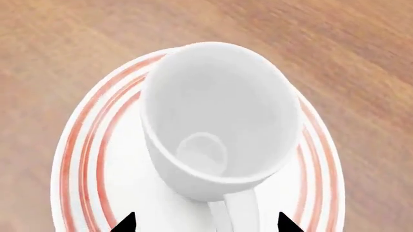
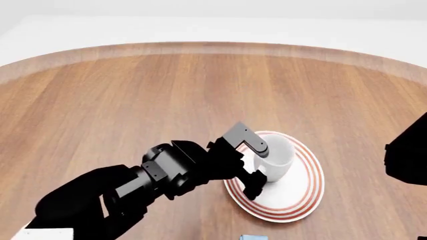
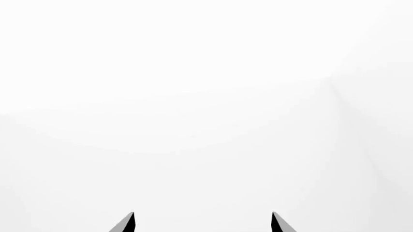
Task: Pick up the white mug and put it on the plate, and put the chocolate pudding to the right of the plate.
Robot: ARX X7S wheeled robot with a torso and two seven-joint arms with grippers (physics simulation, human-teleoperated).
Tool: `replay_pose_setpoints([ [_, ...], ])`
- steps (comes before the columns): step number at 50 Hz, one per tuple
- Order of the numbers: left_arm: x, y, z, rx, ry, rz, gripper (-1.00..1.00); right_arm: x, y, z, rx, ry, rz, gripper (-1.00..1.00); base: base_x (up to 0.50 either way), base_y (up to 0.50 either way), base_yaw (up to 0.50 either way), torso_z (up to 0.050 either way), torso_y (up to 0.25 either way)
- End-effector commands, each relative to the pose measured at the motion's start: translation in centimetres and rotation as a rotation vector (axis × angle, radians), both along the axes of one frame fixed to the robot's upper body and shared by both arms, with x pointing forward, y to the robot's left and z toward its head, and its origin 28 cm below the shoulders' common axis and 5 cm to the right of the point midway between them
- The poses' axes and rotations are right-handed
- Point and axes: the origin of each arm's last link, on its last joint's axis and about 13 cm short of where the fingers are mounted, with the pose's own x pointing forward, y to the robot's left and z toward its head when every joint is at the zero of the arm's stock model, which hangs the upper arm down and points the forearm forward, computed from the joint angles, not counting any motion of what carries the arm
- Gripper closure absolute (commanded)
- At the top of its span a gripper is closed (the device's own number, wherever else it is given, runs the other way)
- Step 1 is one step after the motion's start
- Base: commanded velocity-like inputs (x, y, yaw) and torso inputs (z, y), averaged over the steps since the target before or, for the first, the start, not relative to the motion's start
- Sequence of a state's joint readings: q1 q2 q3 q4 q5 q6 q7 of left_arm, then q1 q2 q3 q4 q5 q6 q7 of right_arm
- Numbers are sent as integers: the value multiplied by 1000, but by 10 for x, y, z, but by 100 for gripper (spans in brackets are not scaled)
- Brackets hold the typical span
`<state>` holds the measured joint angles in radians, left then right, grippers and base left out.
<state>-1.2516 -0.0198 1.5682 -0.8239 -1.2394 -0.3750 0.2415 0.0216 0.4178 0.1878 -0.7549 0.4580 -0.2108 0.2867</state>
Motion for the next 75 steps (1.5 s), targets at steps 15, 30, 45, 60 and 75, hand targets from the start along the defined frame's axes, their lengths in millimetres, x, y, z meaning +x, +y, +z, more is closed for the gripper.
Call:
replay_pose_setpoints([
  [15, -13, -9, 24, -13, -38, -63, -100, -1, 1, 0, -26, -13, -16, -100, 0, 0, 0, 0, 0],
  [30, -32, 8, 52, 31, -111, -77, -100, -2, 2, 4, -35, -20, -16, -100, 0, 0, 0, 0, 0],
  [45, -66, 16, 83, 29, -220, -170, -100, -3, 4, 4, -43, -20, -13, -100, 0, 0, 0, 0, 0],
  [60, -95, 35, 113, -39, -346, -206, -100, -4, 4, 3, -42, -18, -11, -100, 0, 0, 0, 0, 0],
  [75, -132, 59, 142, -218, -518, -182, -100, -4, 4, 3, -42, -17, -10, -100, 0, 0, 0, 0, 0],
])
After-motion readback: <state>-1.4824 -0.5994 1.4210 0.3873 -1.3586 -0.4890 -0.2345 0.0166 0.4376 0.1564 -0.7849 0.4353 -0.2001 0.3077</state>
